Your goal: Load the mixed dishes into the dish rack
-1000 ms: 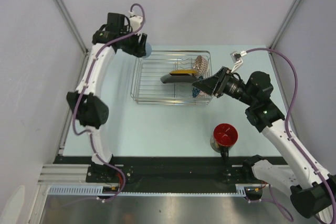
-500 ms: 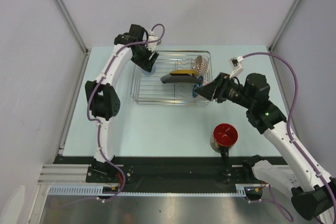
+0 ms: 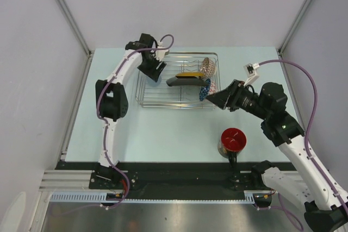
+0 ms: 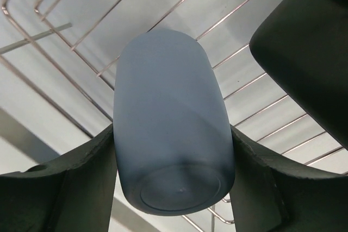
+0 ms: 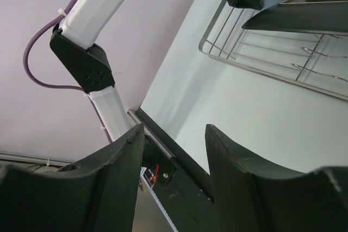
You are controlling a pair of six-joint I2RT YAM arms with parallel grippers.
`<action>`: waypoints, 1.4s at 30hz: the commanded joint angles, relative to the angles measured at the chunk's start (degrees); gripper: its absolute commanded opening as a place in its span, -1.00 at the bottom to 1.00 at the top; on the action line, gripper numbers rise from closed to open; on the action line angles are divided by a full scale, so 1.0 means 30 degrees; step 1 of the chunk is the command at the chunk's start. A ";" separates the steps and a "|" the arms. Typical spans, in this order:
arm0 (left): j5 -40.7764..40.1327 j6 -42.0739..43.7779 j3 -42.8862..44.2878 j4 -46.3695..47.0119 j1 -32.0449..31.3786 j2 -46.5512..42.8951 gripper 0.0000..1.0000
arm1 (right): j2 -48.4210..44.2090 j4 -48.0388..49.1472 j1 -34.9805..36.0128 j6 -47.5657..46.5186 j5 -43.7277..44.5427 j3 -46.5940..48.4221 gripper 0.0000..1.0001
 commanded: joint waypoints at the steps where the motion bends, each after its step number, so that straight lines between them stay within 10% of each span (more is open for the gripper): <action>1: -0.0158 0.0053 -0.0160 0.0922 -0.0222 0.0018 -0.35 | -0.0565 -0.0373 0.0151 -0.0131 0.0419 -0.0186 0.08; 9: -0.0393 -0.0299 -0.1361 0.2153 -0.0251 -0.0831 0.98 | -0.0799 -0.2858 0.0297 -0.0979 0.2229 -0.0012 0.24; 19: -0.0335 -0.0533 -0.3586 0.2973 -0.0251 -0.3963 1.00 | 0.0398 -1.0620 0.6328 -0.1451 1.1516 0.2385 0.45; 29: 0.0807 -0.1060 -0.6043 0.2622 -0.0251 -0.9030 0.99 | 0.4437 -1.9793 1.3946 0.5431 1.8023 0.4852 0.39; 42: 0.3064 -0.1647 -0.9914 0.1391 -0.0251 -1.5155 0.99 | 0.7755 -2.0944 1.4654 0.6110 2.0255 0.4240 0.33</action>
